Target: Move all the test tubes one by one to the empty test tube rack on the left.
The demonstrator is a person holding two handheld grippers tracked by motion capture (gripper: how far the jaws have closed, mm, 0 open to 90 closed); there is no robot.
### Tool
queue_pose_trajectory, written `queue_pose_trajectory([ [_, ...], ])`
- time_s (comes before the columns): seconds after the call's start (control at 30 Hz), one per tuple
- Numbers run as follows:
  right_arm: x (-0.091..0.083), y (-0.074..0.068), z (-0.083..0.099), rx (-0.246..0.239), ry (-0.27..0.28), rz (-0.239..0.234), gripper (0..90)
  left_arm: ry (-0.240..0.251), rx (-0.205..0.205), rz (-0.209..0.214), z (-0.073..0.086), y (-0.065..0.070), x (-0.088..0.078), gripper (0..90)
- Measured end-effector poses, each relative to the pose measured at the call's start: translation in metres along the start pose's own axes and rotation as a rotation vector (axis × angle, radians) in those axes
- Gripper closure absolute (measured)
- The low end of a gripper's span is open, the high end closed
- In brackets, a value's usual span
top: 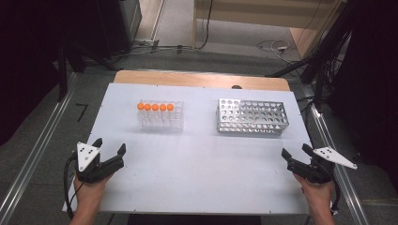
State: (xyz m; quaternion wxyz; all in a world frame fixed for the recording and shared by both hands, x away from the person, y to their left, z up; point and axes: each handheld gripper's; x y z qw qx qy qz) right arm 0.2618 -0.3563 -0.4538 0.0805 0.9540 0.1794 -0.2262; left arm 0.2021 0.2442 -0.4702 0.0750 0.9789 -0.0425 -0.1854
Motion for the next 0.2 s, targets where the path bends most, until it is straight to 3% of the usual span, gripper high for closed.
queue_pose_trajectory([
  [0.2, -0.0062, 0.0034, 0.0069, 0.007, -0.017, 0.016, 14.0, -0.053, -0.001, 0.012, 0.0042, -0.0016, 0.001, 17.0],
])
Point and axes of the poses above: each handheld gripper's, and its own axes: x roughly forward along the jaws, z roughly out of its underside, y roughly to its right, and after that the axes turned 9 degrees about -x, right-handed
